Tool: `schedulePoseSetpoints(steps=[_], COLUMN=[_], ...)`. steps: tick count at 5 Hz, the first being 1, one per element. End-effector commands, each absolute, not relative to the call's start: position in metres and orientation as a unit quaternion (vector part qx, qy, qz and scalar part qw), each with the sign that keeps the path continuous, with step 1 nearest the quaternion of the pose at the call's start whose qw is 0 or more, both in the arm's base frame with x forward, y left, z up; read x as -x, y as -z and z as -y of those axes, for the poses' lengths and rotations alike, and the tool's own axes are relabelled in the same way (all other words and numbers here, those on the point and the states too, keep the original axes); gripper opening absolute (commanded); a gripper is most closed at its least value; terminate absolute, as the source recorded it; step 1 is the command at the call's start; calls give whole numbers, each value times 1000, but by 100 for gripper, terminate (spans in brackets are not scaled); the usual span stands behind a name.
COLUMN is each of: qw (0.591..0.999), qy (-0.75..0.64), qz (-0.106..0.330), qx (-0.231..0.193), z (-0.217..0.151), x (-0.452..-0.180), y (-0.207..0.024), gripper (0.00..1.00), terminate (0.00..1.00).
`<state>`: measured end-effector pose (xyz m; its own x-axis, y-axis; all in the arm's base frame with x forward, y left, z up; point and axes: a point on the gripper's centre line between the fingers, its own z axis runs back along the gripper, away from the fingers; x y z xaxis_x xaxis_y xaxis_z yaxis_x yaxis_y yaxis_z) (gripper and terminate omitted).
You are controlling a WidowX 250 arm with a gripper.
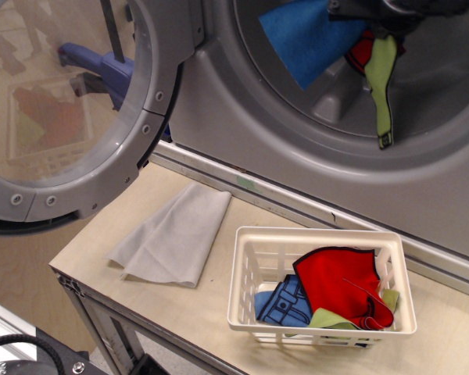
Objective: Put clothes in laundry machine
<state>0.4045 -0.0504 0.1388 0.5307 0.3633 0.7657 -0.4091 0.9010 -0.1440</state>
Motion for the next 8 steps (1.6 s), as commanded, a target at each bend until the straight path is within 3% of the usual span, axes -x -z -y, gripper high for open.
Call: schedulePoseSetpoints(steps=[1, 2, 4, 7, 8], qw=[870, 879, 896, 938, 943], qy=[-234, -236, -215, -164, -149], qz=[434, 414, 390, 304, 292], qx=[-8, -16, -11, 40, 57], z=[37, 35, 43, 65, 70], x=[-413, -412, -385, -296, -280], y=[-148, -144, -140, -130, -130], gripper=[0, 100, 100, 100, 100], terminate=[0, 0, 0, 0, 0])
